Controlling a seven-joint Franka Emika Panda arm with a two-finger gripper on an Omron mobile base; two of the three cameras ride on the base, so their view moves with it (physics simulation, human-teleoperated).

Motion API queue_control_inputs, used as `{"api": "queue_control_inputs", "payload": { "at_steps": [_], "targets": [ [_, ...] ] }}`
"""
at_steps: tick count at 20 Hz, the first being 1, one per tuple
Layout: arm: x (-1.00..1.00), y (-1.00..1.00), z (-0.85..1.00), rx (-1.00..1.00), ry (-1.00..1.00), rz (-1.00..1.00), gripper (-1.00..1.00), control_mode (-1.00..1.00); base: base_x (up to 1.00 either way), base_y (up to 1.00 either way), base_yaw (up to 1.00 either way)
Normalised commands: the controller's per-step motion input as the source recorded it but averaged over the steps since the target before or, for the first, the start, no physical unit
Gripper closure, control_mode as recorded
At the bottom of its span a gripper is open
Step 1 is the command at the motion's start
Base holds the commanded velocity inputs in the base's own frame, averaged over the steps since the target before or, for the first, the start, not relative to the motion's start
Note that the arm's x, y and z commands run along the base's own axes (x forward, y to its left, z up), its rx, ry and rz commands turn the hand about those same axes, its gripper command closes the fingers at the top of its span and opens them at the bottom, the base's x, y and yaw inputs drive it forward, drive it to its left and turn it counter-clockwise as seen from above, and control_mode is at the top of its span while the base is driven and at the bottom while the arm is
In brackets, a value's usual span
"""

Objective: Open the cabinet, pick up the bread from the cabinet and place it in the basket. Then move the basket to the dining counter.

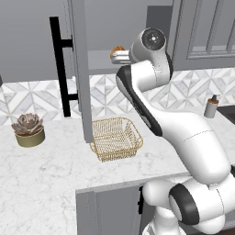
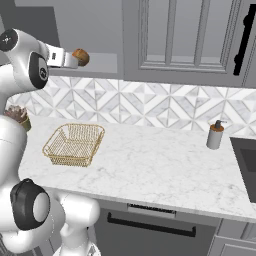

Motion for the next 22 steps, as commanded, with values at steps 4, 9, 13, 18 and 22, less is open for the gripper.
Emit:
{"api": "queue_control_inputs", "payload": {
  "at_steps": [4,9,13,18,22],
  "targets": [
    [0.06,0.00,0.00,0.00,0.00,0.00,-1.00,-1.00,0.00,0.00,0.00],
    [0.46,-0.02,0.03,0.00,0.02,0.03,-1.00,-1.00,0.00,0.00,0.00],
    [0.55,0.00,0.10,0.00,0.02,0.01,-1.00,-1.00,0.00,0.00,0.00],
    [0.62,0.10,0.02,0.00,0.04,0.00,-1.00,-1.00,0.00,0.00,0.00],
    [0.46,0.00,0.06,0.00,0.04,0.00,-1.00,-1.00,0.00,0.00,0.00]
  ]
}}
